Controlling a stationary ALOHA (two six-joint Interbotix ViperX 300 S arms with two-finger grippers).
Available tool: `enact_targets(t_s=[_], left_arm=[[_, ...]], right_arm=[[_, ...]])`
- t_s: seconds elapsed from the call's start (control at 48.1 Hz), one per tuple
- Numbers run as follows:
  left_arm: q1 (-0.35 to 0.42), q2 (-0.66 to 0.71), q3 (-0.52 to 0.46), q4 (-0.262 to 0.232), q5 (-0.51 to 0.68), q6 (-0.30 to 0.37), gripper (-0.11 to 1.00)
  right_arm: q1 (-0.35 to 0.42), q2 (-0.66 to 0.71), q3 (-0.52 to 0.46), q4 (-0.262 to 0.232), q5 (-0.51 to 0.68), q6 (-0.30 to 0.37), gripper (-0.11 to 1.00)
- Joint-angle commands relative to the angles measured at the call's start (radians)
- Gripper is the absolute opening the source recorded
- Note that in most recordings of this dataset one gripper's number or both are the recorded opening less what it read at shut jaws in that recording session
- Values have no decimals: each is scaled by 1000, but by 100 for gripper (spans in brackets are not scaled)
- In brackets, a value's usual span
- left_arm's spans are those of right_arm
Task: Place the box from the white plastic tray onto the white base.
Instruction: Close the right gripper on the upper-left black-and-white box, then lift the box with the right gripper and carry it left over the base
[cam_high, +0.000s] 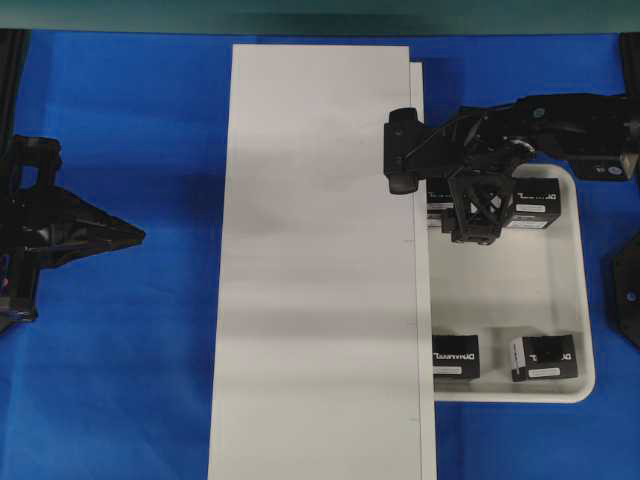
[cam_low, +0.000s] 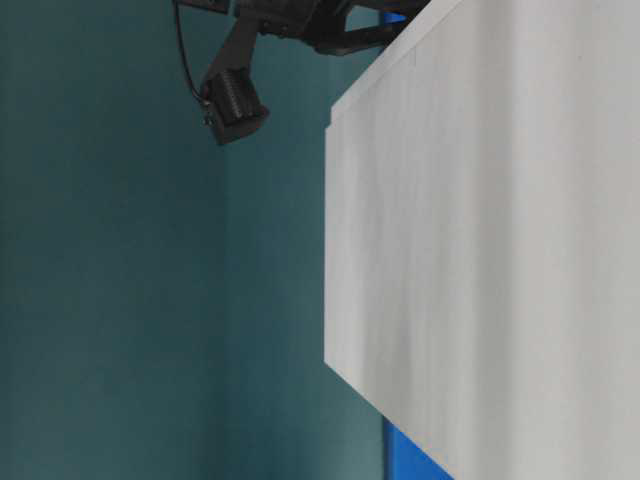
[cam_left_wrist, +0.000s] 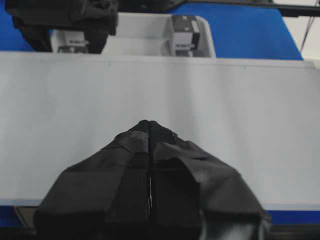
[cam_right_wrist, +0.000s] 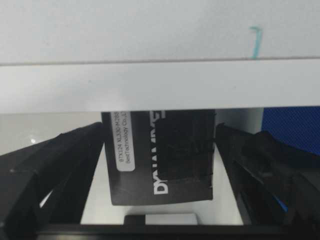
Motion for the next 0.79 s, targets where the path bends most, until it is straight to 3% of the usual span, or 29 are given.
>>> enact_targets(t_s=[0.0, 0.229, 0.457, 0.769], left_arm=[[2, 6, -26, 2, -6, 0, -7], [2, 2, -25, 2, -6, 2, -7], [9, -11, -25, 2, -6, 6, -7], [9, -11, -25, 2, -6, 2, -7]], right_arm=[[11, 12, -2, 5, -11, 15, 95], [52, 3, -2, 5, 5, 48, 58], [67, -32, 0, 6, 55, 55, 58], [67, -189, -31, 6, 267, 118, 58]])
